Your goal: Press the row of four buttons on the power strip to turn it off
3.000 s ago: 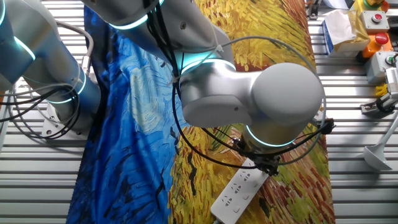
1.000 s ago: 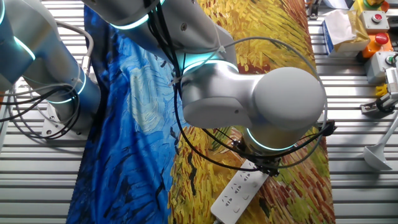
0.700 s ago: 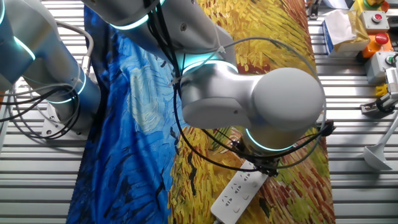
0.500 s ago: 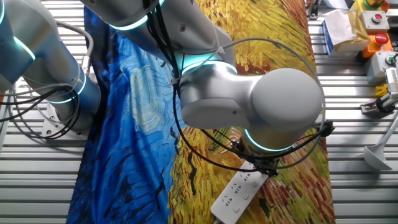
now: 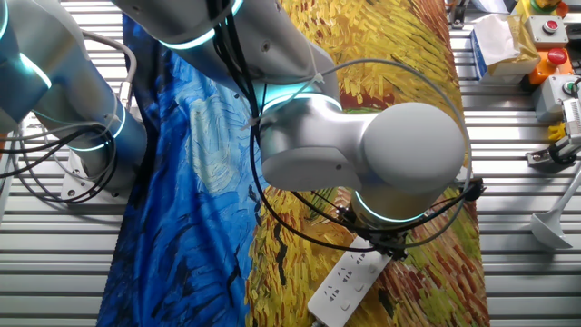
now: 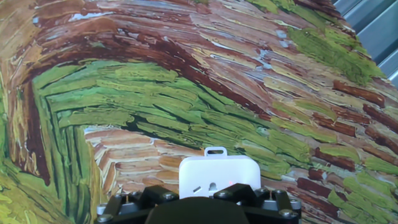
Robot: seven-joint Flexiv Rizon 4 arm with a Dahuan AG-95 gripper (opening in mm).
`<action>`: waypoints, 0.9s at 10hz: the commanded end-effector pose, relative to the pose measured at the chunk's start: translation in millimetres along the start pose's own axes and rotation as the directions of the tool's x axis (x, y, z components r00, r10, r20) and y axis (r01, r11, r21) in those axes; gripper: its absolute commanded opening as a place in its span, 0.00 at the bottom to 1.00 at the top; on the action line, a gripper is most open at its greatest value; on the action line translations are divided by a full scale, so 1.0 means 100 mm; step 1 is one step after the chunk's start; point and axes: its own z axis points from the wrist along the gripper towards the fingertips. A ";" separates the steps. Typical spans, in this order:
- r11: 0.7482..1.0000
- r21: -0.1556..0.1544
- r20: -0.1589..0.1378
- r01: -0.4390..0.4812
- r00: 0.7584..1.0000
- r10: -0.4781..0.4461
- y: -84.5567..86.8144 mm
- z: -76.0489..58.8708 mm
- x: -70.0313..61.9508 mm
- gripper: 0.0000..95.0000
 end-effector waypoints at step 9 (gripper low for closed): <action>0.999 -0.011 -0.030 0.047 0.998 -0.047 0.01 -0.42 0.19 0.80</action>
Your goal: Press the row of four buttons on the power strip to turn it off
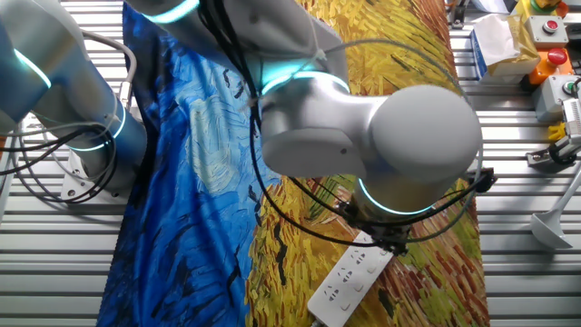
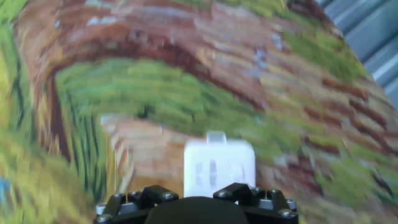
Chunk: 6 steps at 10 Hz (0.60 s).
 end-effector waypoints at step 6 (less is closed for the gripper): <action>0.989 -0.005 -0.033 0.149 0.988 -0.149 0.05 0.02 0.03 0.60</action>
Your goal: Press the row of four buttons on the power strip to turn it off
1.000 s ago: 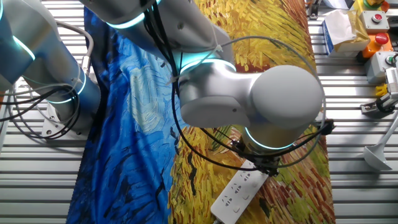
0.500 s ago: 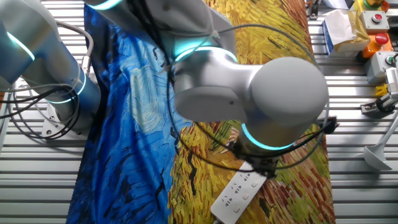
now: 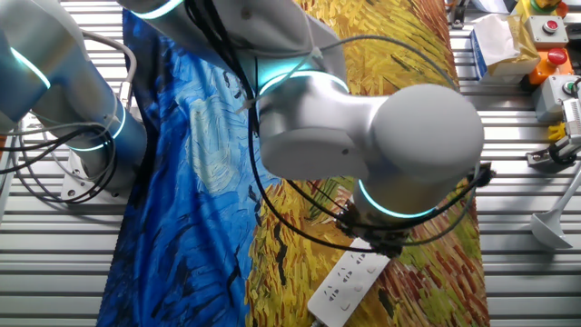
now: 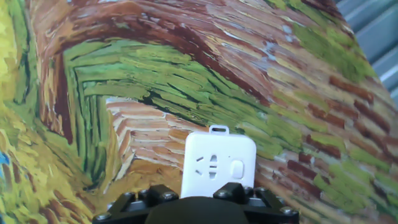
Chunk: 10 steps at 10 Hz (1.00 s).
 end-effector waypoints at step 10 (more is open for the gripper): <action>0.982 -0.015 0.006 -0.186 0.982 0.186 0.33 -0.03 -1.35 0.60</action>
